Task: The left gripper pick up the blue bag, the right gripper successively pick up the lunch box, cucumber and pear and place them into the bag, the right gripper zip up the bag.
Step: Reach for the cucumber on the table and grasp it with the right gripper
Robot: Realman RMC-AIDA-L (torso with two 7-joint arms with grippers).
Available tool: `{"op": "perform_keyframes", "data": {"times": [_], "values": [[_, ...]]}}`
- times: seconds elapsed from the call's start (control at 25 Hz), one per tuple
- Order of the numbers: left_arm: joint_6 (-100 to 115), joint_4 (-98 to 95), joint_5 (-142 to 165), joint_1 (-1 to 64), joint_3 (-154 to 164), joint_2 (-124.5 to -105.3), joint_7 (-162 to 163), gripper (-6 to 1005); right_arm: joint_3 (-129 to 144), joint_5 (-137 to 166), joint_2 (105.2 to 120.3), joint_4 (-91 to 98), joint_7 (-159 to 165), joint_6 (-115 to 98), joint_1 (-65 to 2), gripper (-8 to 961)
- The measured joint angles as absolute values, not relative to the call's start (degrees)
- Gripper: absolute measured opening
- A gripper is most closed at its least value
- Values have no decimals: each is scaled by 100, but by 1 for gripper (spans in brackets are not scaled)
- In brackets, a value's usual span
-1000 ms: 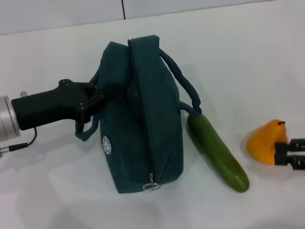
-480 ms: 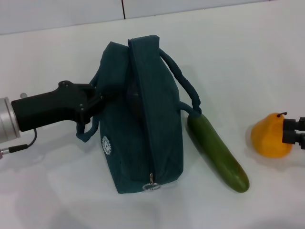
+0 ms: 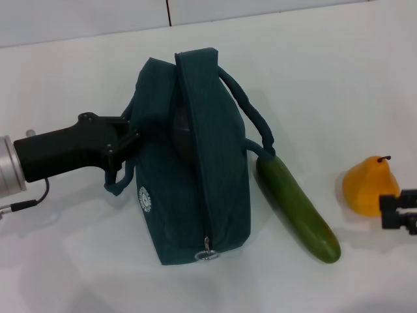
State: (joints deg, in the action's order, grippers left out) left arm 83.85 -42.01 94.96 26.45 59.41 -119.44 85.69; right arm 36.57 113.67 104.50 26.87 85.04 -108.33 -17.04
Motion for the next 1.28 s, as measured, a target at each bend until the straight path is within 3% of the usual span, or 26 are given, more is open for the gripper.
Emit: {"op": "perform_keyframes", "data": {"times": [0.88,1.16,1.24,1.28], "values": [[8375,-4192,9482,2672,5944,-11962,8508,48,4319,12009,11128,2679,9009,-10787,-2639,486],[8375,-4192,9482,2678,5941,-11971,8507,49,4598,12040,11164,2728,9289,-10761,-2752,483],[8375,-4192,9482,2662,5941,-11971,8508,49,4604,12041,11115,2735,9294,-10853,-2711,482],[8376,-4192,9482,2657,5941,-11971,8507,49,4606,12043,11010,2737,9282,-10965,-2612,482]]}}
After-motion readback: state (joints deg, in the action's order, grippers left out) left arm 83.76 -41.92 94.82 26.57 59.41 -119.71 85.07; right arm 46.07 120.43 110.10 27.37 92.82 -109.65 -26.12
